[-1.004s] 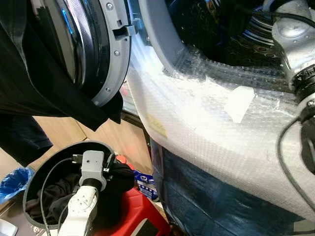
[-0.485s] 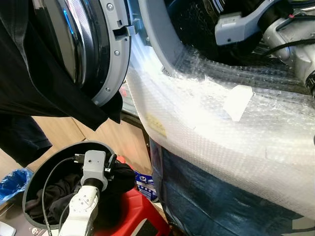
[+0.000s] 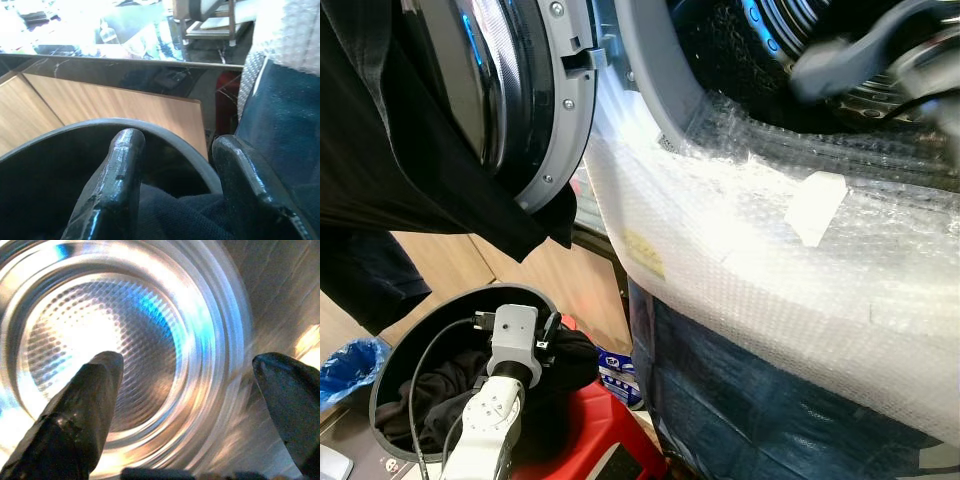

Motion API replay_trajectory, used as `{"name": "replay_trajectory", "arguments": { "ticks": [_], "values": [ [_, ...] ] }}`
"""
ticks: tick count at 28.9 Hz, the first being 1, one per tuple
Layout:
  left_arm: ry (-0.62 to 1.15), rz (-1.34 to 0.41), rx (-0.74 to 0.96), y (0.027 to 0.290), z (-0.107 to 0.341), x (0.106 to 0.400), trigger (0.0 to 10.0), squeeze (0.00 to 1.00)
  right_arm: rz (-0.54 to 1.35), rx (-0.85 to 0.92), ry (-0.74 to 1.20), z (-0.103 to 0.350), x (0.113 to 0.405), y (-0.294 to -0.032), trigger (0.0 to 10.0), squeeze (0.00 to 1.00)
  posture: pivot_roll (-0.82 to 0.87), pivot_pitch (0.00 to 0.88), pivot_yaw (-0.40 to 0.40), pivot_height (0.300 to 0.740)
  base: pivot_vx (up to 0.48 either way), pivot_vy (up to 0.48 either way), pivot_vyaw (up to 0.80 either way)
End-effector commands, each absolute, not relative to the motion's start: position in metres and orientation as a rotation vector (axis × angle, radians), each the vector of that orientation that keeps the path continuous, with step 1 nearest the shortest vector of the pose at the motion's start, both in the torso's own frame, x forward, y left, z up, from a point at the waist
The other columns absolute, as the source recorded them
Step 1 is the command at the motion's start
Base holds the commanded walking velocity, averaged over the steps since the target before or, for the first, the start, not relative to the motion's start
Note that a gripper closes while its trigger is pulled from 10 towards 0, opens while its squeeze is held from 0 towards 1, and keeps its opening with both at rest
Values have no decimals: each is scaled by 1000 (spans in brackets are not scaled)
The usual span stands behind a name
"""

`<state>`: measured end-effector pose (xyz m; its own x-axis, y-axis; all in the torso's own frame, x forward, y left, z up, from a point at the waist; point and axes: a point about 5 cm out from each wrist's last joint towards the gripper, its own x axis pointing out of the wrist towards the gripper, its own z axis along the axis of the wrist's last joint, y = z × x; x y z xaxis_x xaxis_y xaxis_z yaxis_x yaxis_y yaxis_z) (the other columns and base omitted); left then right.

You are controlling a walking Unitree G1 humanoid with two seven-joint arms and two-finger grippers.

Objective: Clothes washing

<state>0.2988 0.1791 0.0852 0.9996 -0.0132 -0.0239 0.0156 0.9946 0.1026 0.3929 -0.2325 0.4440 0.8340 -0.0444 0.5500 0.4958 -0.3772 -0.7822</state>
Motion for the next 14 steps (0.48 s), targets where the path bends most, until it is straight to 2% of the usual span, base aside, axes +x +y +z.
{"name": "replay_trajectory", "arguments": {
  "ticks": [1,3,4,7,9,11,13,14],
  "values": [
    [55,-29,101,179,80,297,10000,0,-514,-1774,-285,432,398,-231,10000,0,-9,73,151,740,0,0,0],
    [55,-32,99,179,80,296,10000,0,-452,-1552,-268,427,400,-232,10000,0,-9,75,151,740,0,0,0],
    [55,-32,99,179,80,296,10000,0,-452,-1552,-268,427,400,-232,10000,0,-9,75,151,740,0,0,0],
    [55,-36,96,179,80,296,10000,0,-510,-2007,-333,438,398,-221,10000,0,-10,72,152,740,0,0,0],
    [56,-39,99,179,80,295,10000,0,-536,-1759,-380,449,393,-224,10000,0,-9,71,151,740,0,0,0],
    [56,-45,99,178,79,295,10000,0,-589,-1427,-500,471,383,-225,10000,0,-7,67,154,740,0,0,0],
    [56,-46,97,178,79,295,10000,0,-519,-1209,-534,475,382,-222,10000,0,-8,66,154,740,0,0,0],
    [56,-47,97,178,79,295,10000,0,-512,-1185,-540,476,382,-222,10000,0,-8,66,154,740,0,0,0]
  ]
}}
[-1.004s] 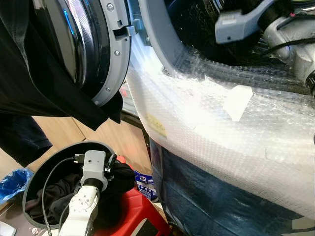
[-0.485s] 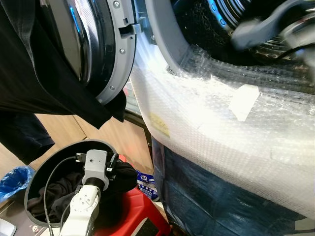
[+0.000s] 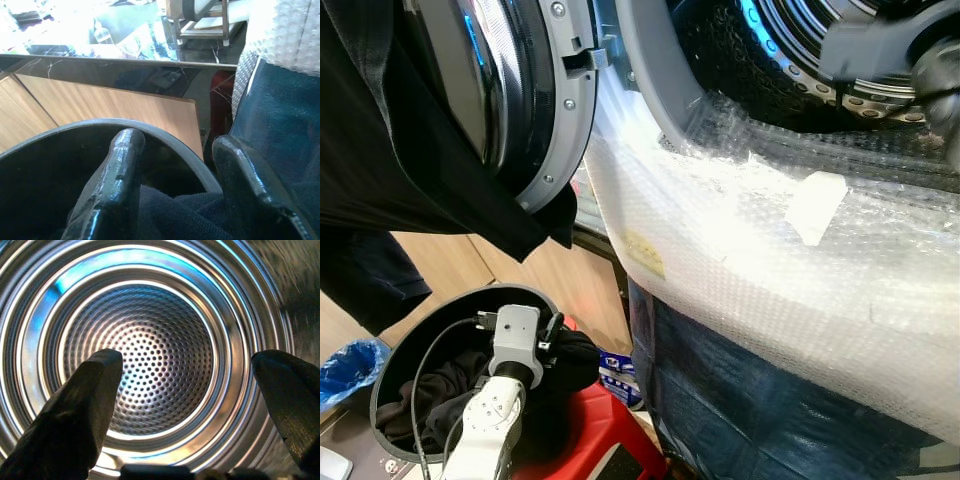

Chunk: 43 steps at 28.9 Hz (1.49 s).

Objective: Clothes washing

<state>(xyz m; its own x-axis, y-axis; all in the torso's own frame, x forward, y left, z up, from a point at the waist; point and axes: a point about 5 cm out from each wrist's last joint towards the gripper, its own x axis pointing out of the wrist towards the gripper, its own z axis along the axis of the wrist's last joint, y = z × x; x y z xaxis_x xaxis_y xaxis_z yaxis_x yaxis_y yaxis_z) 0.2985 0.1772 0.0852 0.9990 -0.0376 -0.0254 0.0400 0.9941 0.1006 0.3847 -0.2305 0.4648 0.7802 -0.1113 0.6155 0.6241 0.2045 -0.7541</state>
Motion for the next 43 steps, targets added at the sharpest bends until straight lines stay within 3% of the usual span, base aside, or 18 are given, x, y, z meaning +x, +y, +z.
{"name": "replay_trajectory", "arguments": {
  "ticks": [1,3,6,8,9,12,16,24,30,35,38,43],
  "values": [
    [56,-49,98,178,80,296,10000,0,-534,-1253,-522,477,381,-221,10000,0,-8,73,160,740,0,0,0],
    [55,-50,95,178,81,296,10000,0,-565,-1391,-520,476,382,-219,10000,0,-13,75,157,740,0,0,0],
    [53,-53,97,177,81,297,10000,0,-535,-1286,-551,478,381,-218,10000,0,-12,78,156,740,0,0,0],
    [52,-47,96,178,81,297,10000,0,-365,-944,-553,470,385,-214,10000,0,-10,83,153,740,0,0,0],
    [52,-47,96,178,81,297,10000,0,-365,-944,-553,470,385,-214,10000,0,-10,83,153,740,0,0,0],
    [54,-39,91,178,81,297,10000,0,-95,-421,-582,464,389,-203,10000,0,-10,83,153,740,0,0,0],
    [57,-45,93,178,81,297,10000,0,-72,-167,-659,480,379,-202,10000,0,-21,95,166,740,0,0,0],
    [63,-49,92,178,79,298,10000,0,12,-9,-813,503,354,-196,10000,0,-22,97,161,740,0,0,0],
    [69,-36,94,180,78,297,10000,0,85,98,-822,493,338,-193,10000,0,-18,111,154,740,0,0,0],
    [72,-36,92,180,78,298,10000,0,208,36,-927,486,312,-175,10000,0,-24,109,154,740,0,0,0],
    [78,-27,80,180,77,297,10000,0,313,120,-959,474,300,-163,10000,0,-18,108,152,740,0,0,0],
    [80,-27,87,181,76,296,10000,0,517,-36,-1185,464,259,-138,10000,0,-21,106,159,740,0,0,0]
  ]
}}
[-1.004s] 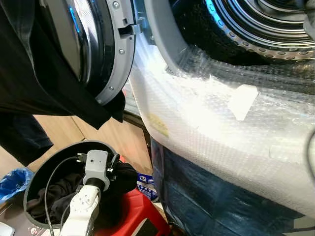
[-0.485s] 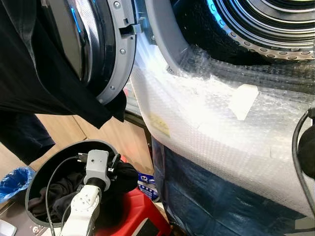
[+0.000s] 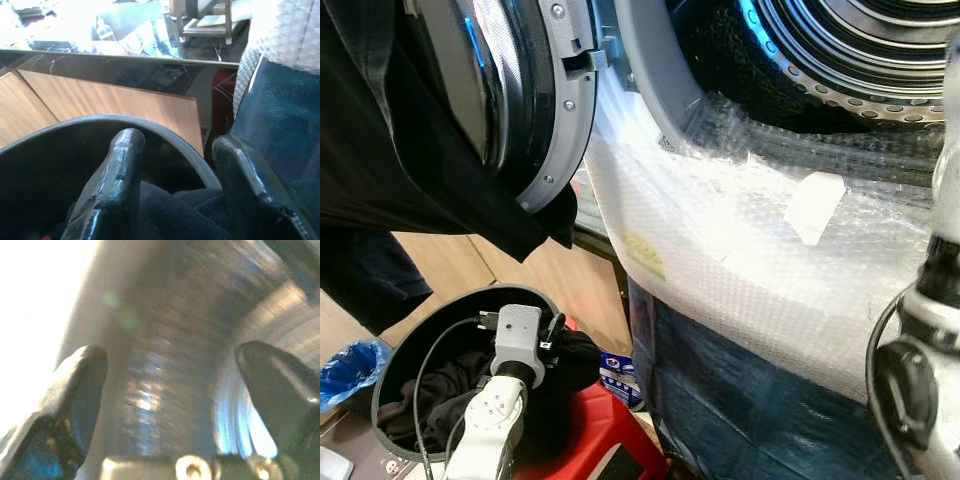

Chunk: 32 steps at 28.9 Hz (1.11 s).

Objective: Clothes washing

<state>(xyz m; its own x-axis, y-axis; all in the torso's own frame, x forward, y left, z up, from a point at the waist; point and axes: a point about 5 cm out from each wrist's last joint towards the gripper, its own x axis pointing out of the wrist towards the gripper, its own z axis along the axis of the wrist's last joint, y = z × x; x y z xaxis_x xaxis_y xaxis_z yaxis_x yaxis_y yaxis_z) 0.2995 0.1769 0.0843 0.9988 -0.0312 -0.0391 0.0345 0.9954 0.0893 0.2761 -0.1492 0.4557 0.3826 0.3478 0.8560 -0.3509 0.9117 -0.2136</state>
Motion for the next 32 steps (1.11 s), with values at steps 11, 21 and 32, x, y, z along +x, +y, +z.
{"name": "replay_trajectory", "arguments": {
  "ticks": [11,21,32],
  "values": [
    [71,-18,69,177,77,298,10000,0,1226,126,-928,365,205,-86,10000,0,-26,103,151,740,0,0,0],
    [34,18,65,184,84,300,10000,0,1548,194,-506,271,185,-92,10000,0,-11,101,144,740,0,0,0],
    [-7,53,54,188,93,302,10000,0,1538,101,239,125,179,-112,10000,0,-13,105,139,740,0,0,0]
  ]
}}
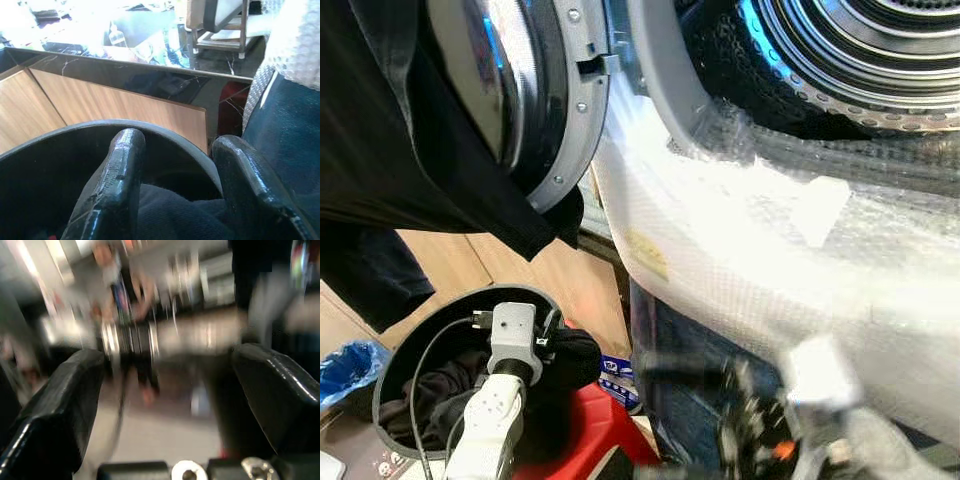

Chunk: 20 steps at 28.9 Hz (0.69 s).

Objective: Clothes washing

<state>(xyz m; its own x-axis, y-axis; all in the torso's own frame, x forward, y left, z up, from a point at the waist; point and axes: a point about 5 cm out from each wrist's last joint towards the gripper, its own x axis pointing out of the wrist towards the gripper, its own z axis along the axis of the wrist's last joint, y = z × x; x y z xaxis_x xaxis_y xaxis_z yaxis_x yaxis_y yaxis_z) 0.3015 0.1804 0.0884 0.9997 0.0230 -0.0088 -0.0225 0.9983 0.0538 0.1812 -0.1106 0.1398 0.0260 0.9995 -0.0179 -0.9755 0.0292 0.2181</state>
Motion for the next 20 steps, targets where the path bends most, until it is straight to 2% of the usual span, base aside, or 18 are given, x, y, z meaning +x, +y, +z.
{"name": "replay_trajectory", "arguments": {
  "ticks": [1,3,6,8,9,10,13,15,17,20],
  "values": [
    [-4,57,55,189,92,302,10000,0,1519,74,280,115,180,-116,10000,0,-13,105,139,740,0,0,0],
    [-3,54,59,189,92,304,10000,0,1461,88,452,79,176,-133,10000,0,-19,104,146,740,0,0,0],
    [-3,51,54,190,93,305,10000,0,1427,96,539,60,172,-140,10000,0,-25,93,148,740,0,0,0],
    [-5,47,61,191,93,307,10000,0,1330,13,703,24,169,-154,10000,0,-28,77,150,740,0,0,0],
    [-5,47,61,191,93,307,10000,0,1330,13,703,24,169,-154,10000,0,-28,77,150,740,0,0,0],
    [-3,50,58,192,93,307,10000,0,1246,-36,794,2,169,-164,10000,0,-47,67,151,740,0,0,0],
    [4,46,58,192,90,306,10000,0,1047,-30,891,-29,172,-176,10000,0,-52,62,150,740,0,0,0],
    [5,44,57,192,90,306,10000,0,1008,-20,913,-36,172,-177,10000,0,-52,62,150,740,0,0,0],
    [-8,24,66,187,92,307,10000,0,911,-94,1055,-63,156,-185,10000,0,-32,52,150,740,0,0,0],
    [-29,-32,119,183,95,306,10000,0,881,-171,1124,-75,145,-188,10000,0,-29,41,144,740,0,0,0]
  ]
}}
